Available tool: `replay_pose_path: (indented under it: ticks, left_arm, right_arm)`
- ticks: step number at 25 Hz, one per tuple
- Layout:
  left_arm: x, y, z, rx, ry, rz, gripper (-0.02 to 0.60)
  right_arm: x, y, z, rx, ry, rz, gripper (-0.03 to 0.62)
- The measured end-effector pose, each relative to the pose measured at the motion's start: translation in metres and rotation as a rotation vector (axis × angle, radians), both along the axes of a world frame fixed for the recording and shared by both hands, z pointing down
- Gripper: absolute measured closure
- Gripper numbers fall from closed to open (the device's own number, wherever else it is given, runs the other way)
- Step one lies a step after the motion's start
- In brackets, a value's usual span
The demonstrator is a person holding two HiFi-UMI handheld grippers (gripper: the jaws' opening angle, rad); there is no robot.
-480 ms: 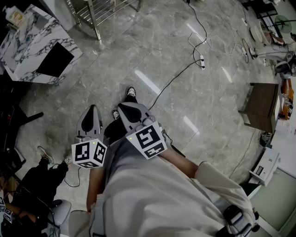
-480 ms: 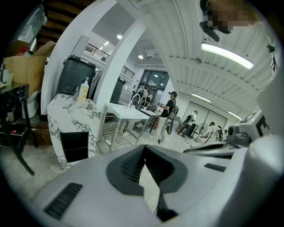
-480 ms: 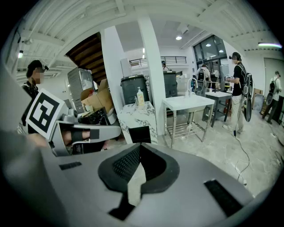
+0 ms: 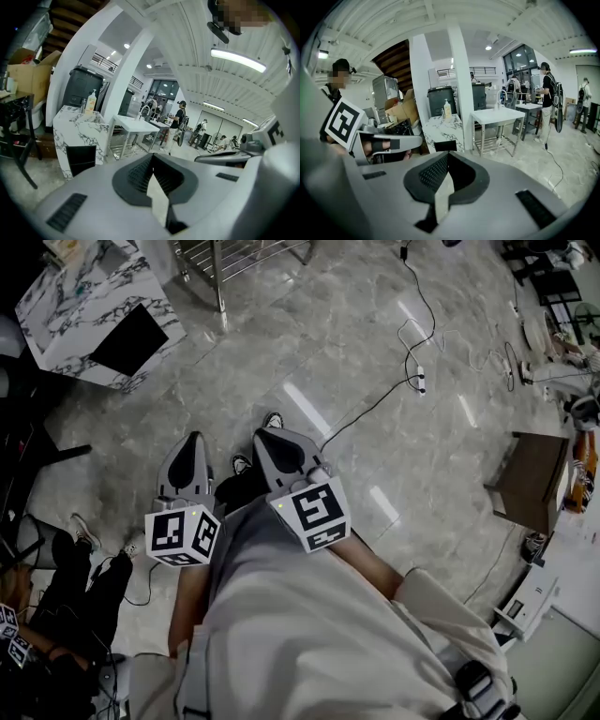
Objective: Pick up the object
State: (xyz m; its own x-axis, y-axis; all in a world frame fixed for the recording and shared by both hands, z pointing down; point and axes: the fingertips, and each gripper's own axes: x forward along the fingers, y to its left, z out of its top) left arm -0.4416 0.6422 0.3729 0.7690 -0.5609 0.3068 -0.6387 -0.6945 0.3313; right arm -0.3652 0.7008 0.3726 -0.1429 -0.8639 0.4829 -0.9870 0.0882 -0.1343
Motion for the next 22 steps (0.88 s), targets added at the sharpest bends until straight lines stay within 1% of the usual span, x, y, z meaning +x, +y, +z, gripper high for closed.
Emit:
replay_pose_path:
  ticks: [3,6,11,16,22]
  left_arm:
    - [0.01,-0.006,-0.005,0.017,0.003,0.006,0.575]
    - [0.024,-0.013,-0.005,0.028,-0.009,0.014,0.575]
    - [0.054,-0.042,-0.008,0.051,-0.038,0.018,0.575]
    - [0.096,-0.083,-0.016,0.069,-0.043,0.018,0.575]
    - [0.147,-0.129,-0.026,0.083,-0.06,0.018,0.575]
  right_arm:
    - [0.012,-0.007,-0.006,0.036,-0.025,0.031,0.583]
    - [0.032,-0.014,-0.007,0.045,-0.058,0.066,0.583]
    - [0.07,-0.042,-0.01,0.085,-0.083,0.07,0.583]
    - [0.119,-0.081,-0.01,0.089,-0.11,0.074,0.583]
    - [0.182,-0.126,-0.013,0.079,-0.099,0.104,0.583]
